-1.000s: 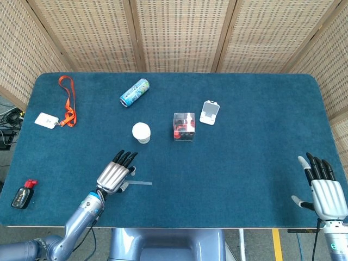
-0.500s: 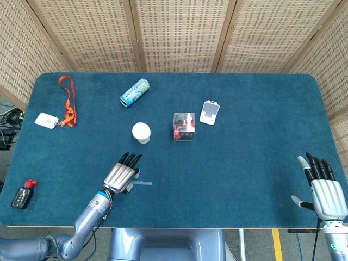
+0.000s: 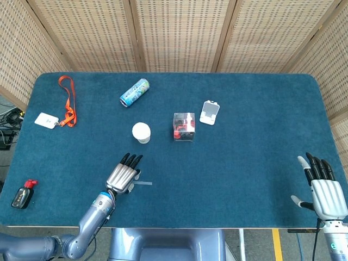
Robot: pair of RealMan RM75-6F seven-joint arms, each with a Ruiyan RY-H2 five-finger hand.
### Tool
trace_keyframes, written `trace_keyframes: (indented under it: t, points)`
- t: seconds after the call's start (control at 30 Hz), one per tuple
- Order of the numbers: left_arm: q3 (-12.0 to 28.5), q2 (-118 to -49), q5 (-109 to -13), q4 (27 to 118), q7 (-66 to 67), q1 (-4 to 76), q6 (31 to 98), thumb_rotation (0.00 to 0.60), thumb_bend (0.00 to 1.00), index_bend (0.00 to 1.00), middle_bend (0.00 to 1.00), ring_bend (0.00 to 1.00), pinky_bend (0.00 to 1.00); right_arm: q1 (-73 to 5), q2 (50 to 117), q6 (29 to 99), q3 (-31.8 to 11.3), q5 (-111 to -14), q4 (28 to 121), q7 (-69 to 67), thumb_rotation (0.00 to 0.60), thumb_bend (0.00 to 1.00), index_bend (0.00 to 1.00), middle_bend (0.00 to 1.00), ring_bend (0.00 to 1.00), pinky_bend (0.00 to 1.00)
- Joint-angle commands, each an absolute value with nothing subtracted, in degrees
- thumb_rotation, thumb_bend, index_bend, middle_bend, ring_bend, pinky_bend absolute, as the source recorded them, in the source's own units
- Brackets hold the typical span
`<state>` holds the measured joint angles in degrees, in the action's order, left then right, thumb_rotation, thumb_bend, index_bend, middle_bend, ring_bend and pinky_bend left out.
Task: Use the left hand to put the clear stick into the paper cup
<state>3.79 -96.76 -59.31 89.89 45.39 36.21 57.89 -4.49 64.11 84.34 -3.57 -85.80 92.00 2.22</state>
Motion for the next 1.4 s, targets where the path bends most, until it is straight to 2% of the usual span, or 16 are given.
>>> trace_keyframes:
  t: [0.03, 0.17, 0.4, 0.77, 1.07, 1.27, 1.4]
  points:
    - [3.62, -96.92, -59.07, 89.76, 45.53, 36.39, 58.06, 0.6, 0.36, 0.51, 0.0, 0.0, 0.0, -4.48, 64.12, 84.37, -3.59, -85.79, 91.99, 2.19, 0.6, 0.05, 0.05, 0.0, 0.0, 0.0]
    - [3.28, -97.29, -58.66, 89.3, 45.4, 36.65, 58.35, 0.6, 0.36, 0.52, 0.0, 0.0, 0.0, -4.49, 64.16, 84.37, -3.59, -85.82, 91.94, 2.15, 0.6, 0.05, 0.05, 0.0, 0.0, 0.0]
    - [2.73, -97.63, -58.47, 88.84, 45.28, 36.91, 58.94, 0.6, 0.37, 0.63, 0.0, 0.0, 0.0, -4.47, 64.13, 84.5, -3.6, -85.93, 91.92, 2.0, 0.6, 0.05, 0.05, 0.0, 0.0, 0.0]
    - [2.91, -95.11, -61.44, 92.35, 42.66, 36.99, 60.8, 0.6, 0.37, 0.64, 0.0, 0.0, 0.0, -4.38, 64.01, 84.75, -3.58, -86.13, 92.05, 1.9, 0.6, 0.05, 0.05, 0.0, 0.0, 0.0]
    - [8.08, -86.52, -63.94, 100.24, 40.1, 38.8, 62.55, 0.6, 0.37, 0.63, 0.0, 0.0, 0.0, -4.36, 63.89, 84.62, -3.68, -85.82, 91.93, 1.49, 0.6, 0.05, 0.05, 0.0, 0.0, 0.0]
    - [15.69, -80.75, -58.72, 102.36, 31.08, 41.84, 57.54, 0.6, 0.37, 0.63, 0.0, 0.0, 0.0, -4.58, 63.94, 83.64, -3.96, -84.63, 91.28, 0.77, 0.6, 0.05, 0.05, 0.0, 0.0, 0.0]
    - [21.09, -78.64, -54.86, 100.09, 20.73, 44.15, 51.82, 0.6, 0.37, 0.63, 0.0, 0.0, 0.0, -4.87, 64.15, 82.64, -4.15, -83.73, 90.51, 0.31, 0.6, 0.05, 0.05, 0.0, 0.0, 0.0]
